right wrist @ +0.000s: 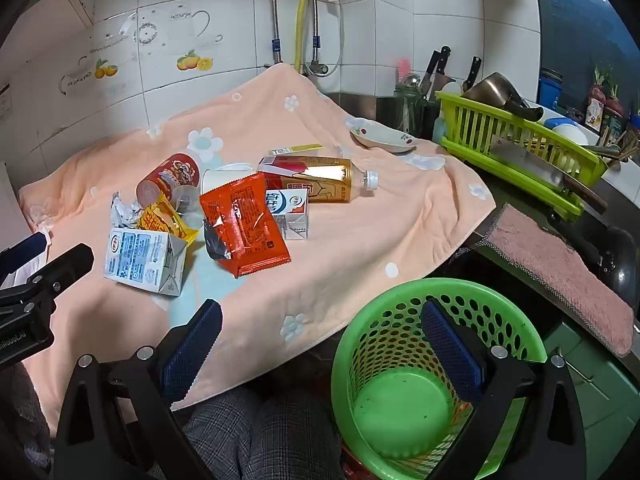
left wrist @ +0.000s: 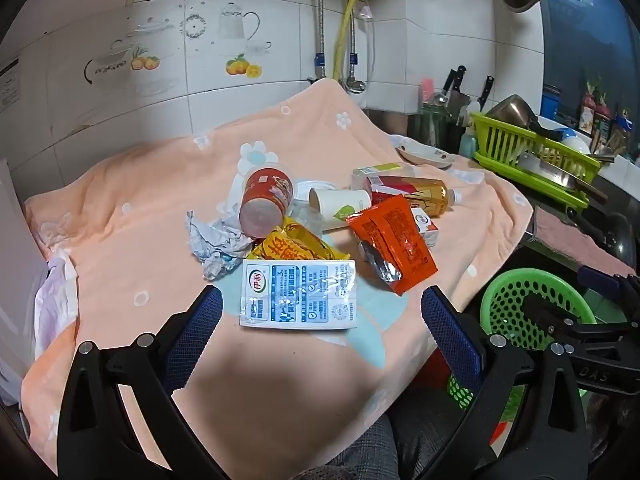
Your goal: Collect trash
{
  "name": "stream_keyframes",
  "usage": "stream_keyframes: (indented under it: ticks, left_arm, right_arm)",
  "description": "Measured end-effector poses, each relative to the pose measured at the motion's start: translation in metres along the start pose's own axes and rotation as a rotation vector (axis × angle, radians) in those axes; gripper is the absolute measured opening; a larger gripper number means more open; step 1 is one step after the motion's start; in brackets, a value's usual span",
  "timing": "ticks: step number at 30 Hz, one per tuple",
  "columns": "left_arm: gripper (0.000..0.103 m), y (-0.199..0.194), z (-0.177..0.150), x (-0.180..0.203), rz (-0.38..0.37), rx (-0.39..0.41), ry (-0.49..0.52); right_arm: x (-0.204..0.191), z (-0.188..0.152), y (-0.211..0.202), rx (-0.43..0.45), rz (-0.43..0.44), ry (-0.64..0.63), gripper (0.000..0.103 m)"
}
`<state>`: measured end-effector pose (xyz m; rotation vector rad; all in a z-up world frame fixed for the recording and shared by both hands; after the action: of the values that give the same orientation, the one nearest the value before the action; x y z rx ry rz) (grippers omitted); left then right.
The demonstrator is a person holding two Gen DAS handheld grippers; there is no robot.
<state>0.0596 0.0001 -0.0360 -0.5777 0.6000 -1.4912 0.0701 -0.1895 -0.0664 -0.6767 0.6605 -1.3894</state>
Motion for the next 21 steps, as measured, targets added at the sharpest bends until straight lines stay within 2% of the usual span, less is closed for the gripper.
stream_keyframes:
  ticks: [21]
  left_arm:
    - [0.098,0.001,-0.006,0.01,0.0,-0.009,0.004]
  right_arm:
    - [0.0,0.001,0.0,0.0,0.007,0.007,0.096]
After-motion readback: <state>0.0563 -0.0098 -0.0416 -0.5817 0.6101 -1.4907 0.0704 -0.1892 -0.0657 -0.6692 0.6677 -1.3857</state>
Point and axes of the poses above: each gripper's, at about its wrist camera, not at the fingertips, and y roughly the way its jaws point, x to its right, z to its top, the point moved 7 cm from there along y, roughly the way its jaws point, and after that the axes turned 12 degrees about -x, right-handed, at the moved point
